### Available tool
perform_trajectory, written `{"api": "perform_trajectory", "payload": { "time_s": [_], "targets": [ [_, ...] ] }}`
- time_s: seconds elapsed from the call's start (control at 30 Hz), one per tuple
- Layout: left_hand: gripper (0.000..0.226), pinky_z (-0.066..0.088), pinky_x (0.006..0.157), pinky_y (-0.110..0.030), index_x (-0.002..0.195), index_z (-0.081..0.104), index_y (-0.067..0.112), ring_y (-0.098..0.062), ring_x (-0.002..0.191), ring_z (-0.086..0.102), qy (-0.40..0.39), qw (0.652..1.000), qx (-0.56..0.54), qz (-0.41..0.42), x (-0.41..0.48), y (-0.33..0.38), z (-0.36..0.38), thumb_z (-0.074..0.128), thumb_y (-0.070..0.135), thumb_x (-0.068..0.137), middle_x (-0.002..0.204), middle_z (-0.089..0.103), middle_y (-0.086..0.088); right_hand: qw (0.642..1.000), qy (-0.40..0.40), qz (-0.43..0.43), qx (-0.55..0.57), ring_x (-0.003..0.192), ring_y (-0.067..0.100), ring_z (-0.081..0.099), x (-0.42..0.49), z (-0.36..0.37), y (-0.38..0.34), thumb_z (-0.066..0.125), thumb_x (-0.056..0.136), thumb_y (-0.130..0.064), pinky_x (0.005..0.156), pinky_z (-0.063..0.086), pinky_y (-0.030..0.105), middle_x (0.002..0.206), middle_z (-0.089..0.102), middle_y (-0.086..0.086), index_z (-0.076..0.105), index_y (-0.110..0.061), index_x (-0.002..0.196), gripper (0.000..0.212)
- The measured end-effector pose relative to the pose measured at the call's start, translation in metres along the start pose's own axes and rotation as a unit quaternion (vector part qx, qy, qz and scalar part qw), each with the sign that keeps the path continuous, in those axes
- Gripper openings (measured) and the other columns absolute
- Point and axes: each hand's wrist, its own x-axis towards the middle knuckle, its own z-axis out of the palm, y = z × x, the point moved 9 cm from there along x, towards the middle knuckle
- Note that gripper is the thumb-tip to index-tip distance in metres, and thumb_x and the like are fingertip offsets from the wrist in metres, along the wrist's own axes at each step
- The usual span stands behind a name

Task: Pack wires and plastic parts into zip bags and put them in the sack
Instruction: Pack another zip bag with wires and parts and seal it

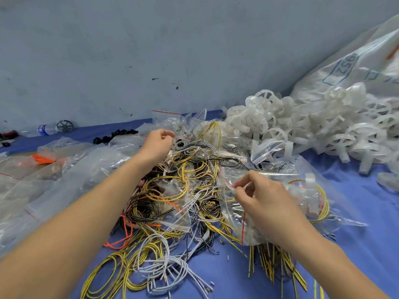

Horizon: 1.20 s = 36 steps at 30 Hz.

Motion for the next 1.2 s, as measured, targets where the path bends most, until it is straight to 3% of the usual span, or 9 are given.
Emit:
{"api": "perform_trajectory", "payload": {
  "time_s": [0.13, 0.27, 0.37, 0.53, 0.73, 0.8, 0.9, 1.03, 1.2],
  "targets": [
    [0.03, 0.044, 0.059, -0.023, 0.122, 0.059, 0.013, -0.01, 0.074, 0.057, 0.019, 0.985, 0.172, 0.003, 0.065, -0.004, 0.007, 0.04, 0.009, 0.1, 0.112, 0.06, -0.003, 1.0, -0.007, 0.0, -0.005, 0.076, 0.009, 0.057, 0.018, 0.005, 0.002, 0.054, 0.09, -0.034, 0.066, 0.045, 0.033, 0.075, 0.061, -0.011, 0.058, -0.029, 0.087, 0.007],
    [0.058, 0.049, 0.096, -0.037, 0.137, 0.051, 0.016, -0.027, 0.123, 0.054, -0.07, 0.949, 0.305, 0.045, 0.102, -0.007, 0.054, 0.042, -0.014, 0.088, 0.142, 0.051, -0.01, 0.999, -0.002, -0.008, -0.034, 0.077, 0.014, 0.059, 0.028, 0.011, 0.002, 0.048, 0.091, -0.038, 0.068, 0.049, 0.038, 0.079, 0.063, -0.009, 0.053, -0.029, 0.089, 0.01],
    [0.072, 0.054, 0.084, -0.037, 0.139, 0.049, 0.023, -0.027, 0.117, 0.057, -0.134, 0.901, 0.405, 0.075, 0.12, -0.01, 0.083, 0.049, -0.018, 0.08, 0.142, 0.05, -0.009, 0.999, -0.001, -0.015, -0.044, 0.074, 0.01, 0.058, 0.032, 0.012, 0.004, 0.046, 0.091, -0.041, 0.065, 0.05, 0.037, 0.078, 0.061, -0.01, 0.05, -0.031, 0.09, 0.011],
    [0.045, 0.042, 0.061, -0.03, 0.127, 0.048, 0.026, -0.023, 0.091, 0.056, -0.149, 0.843, 0.508, 0.1, 0.134, -0.018, 0.091, 0.047, 0.001, 0.09, 0.126, 0.057, -0.009, 0.999, -0.016, -0.007, -0.039, 0.072, 0.004, 0.055, 0.036, 0.016, 0.009, 0.043, 0.091, -0.043, 0.063, 0.048, 0.033, 0.077, 0.06, -0.011, 0.046, -0.032, 0.088, 0.011],
    [0.012, 0.047, 0.083, -0.037, 0.1, 0.059, 0.016, -0.024, 0.085, 0.054, -0.087, 0.774, 0.614, 0.129, 0.13, -0.018, 0.069, 0.049, 0.01, 0.096, 0.095, 0.06, -0.003, 0.999, -0.018, -0.007, -0.044, 0.076, 0.009, 0.057, 0.038, 0.018, 0.007, 0.043, 0.092, -0.042, 0.067, 0.05, 0.037, 0.079, 0.06, -0.01, 0.046, -0.032, 0.087, 0.011],
    [0.018, 0.043, 0.089, -0.043, 0.082, 0.051, 0.015, -0.025, 0.086, 0.051, -0.038, 0.805, 0.569, 0.161, 0.123, 0.001, 0.054, 0.044, 0.018, 0.098, 0.085, 0.058, -0.003, 0.999, -0.011, -0.003, -0.039, 0.074, 0.008, 0.057, 0.037, 0.016, 0.007, 0.044, 0.091, -0.041, 0.066, 0.05, 0.038, 0.077, 0.06, -0.011, 0.047, -0.032, 0.086, 0.011],
    [0.024, 0.034, 0.072, -0.038, 0.076, 0.044, 0.012, -0.029, 0.08, 0.046, 0.078, 0.86, 0.455, 0.217, 0.106, 0.049, 0.005, 0.04, 0.023, 0.098, 0.078, 0.052, -0.008, 1.0, 0.012, 0.001, -0.028, 0.076, 0.007, 0.056, 0.035, 0.01, 0.006, 0.046, 0.091, -0.04, 0.067, 0.05, 0.039, 0.079, 0.059, -0.013, 0.05, -0.033, 0.087, 0.009],
    [0.02, 0.047, 0.056, -0.03, 0.093, 0.047, 0.014, -0.029, 0.076, 0.064, 0.046, 0.996, 0.006, 0.072, 0.073, 0.076, -0.05, 0.036, 0.028, 0.103, 0.1, 0.066, -0.013, 0.998, 0.06, 0.002, -0.007, 0.081, 0.009, 0.056, 0.031, -0.005, -0.001, 0.049, 0.093, -0.036, 0.069, 0.047, 0.036, 0.087, 0.058, -0.015, 0.053, -0.033, 0.09, 0.006],
    [0.024, 0.06, 0.06, -0.041, 0.107, 0.046, 0.002, -0.04, 0.089, 0.072, -0.134, 0.917, -0.363, -0.1, -0.043, 0.069, -0.034, 0.036, 0.024, 0.103, 0.102, 0.071, -0.028, 0.987, 0.149, 0.011, 0.06, 0.081, 0.013, 0.059, 0.019, -0.034, -0.002, 0.056, 0.093, -0.03, 0.069, 0.045, 0.036, 0.088, 0.063, -0.012, 0.059, -0.028, 0.089, 0.006]
  ]
}}
